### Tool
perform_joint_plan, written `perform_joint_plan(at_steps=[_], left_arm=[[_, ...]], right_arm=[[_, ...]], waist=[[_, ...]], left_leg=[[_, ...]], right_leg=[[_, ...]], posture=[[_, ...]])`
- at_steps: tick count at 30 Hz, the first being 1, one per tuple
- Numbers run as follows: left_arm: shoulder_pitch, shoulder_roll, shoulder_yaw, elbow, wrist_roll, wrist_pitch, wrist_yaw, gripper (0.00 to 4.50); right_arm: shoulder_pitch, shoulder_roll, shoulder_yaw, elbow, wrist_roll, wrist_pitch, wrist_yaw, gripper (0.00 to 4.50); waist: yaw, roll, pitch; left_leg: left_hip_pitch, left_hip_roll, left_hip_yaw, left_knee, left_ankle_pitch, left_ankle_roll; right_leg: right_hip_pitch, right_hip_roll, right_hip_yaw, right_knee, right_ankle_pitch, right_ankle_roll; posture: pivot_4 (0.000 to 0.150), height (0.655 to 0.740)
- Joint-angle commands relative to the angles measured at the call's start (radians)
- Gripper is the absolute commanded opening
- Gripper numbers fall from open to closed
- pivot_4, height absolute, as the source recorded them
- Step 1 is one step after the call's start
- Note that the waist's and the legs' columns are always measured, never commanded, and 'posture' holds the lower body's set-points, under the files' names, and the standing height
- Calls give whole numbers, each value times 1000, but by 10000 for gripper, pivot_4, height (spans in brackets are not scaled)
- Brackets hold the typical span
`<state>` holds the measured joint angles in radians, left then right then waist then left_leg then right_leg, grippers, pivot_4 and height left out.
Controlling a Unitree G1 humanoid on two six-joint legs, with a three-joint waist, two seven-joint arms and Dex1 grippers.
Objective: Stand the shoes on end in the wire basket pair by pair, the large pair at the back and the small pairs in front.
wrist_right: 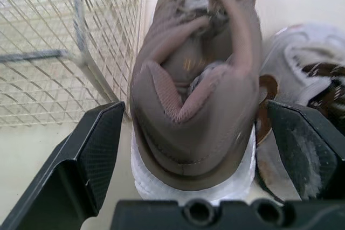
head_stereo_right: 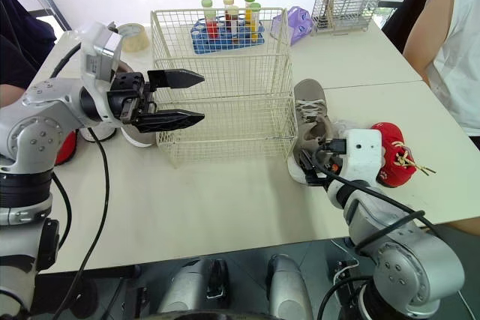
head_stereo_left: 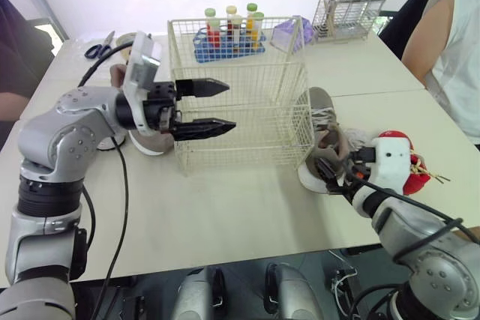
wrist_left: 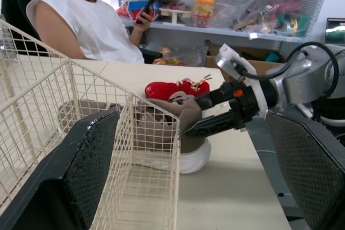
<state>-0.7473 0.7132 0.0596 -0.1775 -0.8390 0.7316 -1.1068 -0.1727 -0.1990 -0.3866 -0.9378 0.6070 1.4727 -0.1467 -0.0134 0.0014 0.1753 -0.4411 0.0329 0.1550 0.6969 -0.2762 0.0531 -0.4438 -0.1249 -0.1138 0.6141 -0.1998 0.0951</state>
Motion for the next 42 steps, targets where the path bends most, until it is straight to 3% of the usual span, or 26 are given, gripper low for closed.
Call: perform_joint_plan(at_steps=[1, 11, 14, 19, 23, 30, 42], left_arm=[[0, 12, 38, -37, -8, -4, 9, 44572], [16, 16, 48, -53, -8, -8, 23, 44572], [19, 15, 49, -53, -6, -13, 23, 45000], [24, 11, 49, -56, -3, -22, 24, 45000], [25, 8, 45, -55, 1, -29, 24, 45000], [16, 0, 35, -43, 8, -41, 19, 45000], [-23, -30, 11, 13, 43, -78, -23, 45000]], right_arm=[[1, -10, 26, 16, -46, -60, 13, 45000], [-14, 0, 115, 102, -142, -176, 25, 45000], [-13, -1, 137, 116, -164, -194, 25, 37059], [-12, -1, 151, 122, -198, -212, 29, 15620], [-12, -10, 150, 114, -219, -212, 36, 2646], [-60, -59, 118, 74, -255, -159, 44, 2377], [-513, -175, -111, 106, -266, 69, 110, 2377]], waist=[[0, 0, 0], [-1, 0, 0], [-2, 0, 0], [-4, 0, 0], [-3, 0, 0], [-1, 0, 0], [-1, 4, 2]], left_leg=[[0, 0, 0, 0, 0, 0], [0, 0, 0, 0, 0, 0], [0, 0, 0, 0, 0, -1], [0, 0, 0, 0, 0, -1], [0, 0, 0, -1, 0, -1], [0, 0, 0, -1, 0, -1], [-1, 0, 1, -1, 1, -1]], right_leg=[[0, 0, 0, 0, 0, 0], [0, 0, 0, 0, 0, 0], [0, 0, 0, 0, 0, 0], [0, 0, 0, 0, -1, -1], [0, 0, 0, 0, -2, -3], [0, 0, 0, 0, -2, -3], [-2, 1, 0, 0, 0, 0]], posture=[[1500, 7400], [1500, 7400], [1500, 7400], [1500, 7400], [1500, 7400], [1500, 7400], [1500, 7400]])
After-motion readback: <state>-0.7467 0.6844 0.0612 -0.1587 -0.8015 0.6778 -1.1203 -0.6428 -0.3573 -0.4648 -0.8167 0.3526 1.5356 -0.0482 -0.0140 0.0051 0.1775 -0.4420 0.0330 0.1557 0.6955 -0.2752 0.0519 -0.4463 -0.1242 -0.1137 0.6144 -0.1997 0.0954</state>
